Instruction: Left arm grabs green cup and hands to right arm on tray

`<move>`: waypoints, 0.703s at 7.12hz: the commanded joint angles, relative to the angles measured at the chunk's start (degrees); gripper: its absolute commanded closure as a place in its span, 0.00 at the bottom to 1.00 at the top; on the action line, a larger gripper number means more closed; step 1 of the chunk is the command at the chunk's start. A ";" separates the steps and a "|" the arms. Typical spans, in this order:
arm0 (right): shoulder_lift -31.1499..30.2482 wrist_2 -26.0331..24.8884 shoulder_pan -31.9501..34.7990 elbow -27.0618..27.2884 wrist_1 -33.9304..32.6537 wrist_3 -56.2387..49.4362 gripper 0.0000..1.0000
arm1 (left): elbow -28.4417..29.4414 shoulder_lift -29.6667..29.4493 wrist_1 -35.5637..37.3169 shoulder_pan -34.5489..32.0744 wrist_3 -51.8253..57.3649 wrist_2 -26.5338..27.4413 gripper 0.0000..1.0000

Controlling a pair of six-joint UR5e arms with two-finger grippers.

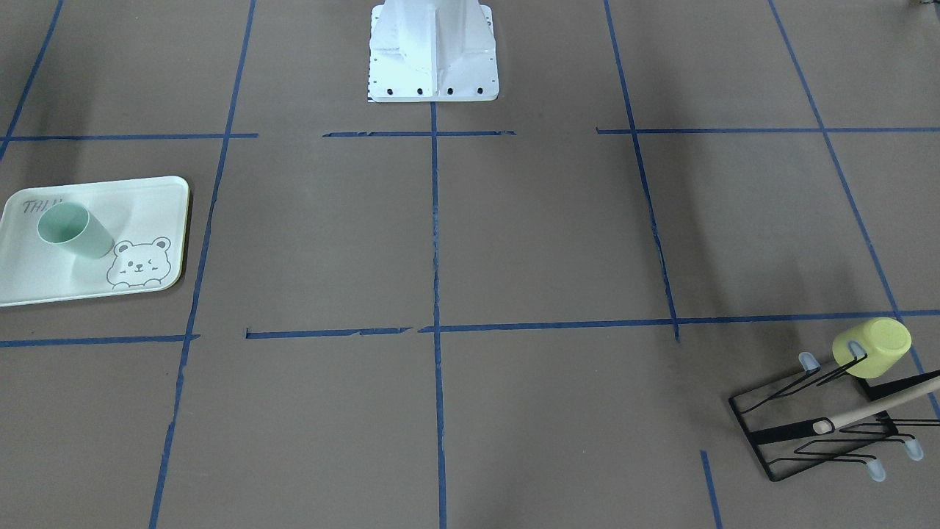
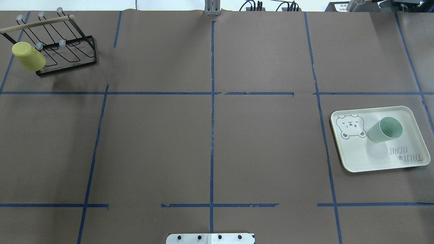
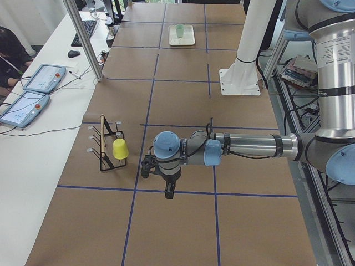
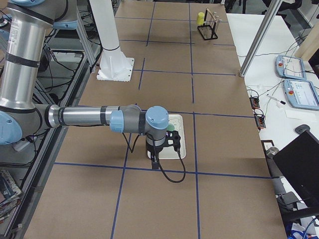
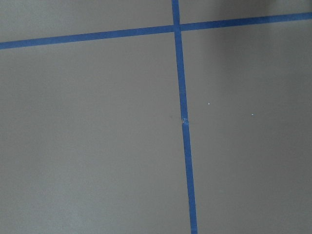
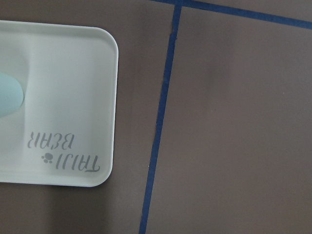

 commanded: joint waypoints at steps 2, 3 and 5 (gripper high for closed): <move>0.03 0.00 0.00 -0.09 0.00 0.00 0.00 | -0.16 0.02 -0.01 0.00 0.00 -0.05 0.00; 0.03 0.00 0.00 -0.44 0.00 -0.09 0.00 | -0.25 0.02 -0.01 0.00 0.00 0.03 0.00; 0.03 0.00 0.00 -0.53 0.00 -0.09 0.00 | -0.25 0.02 -0.01 0.08 0.00 0.03 0.00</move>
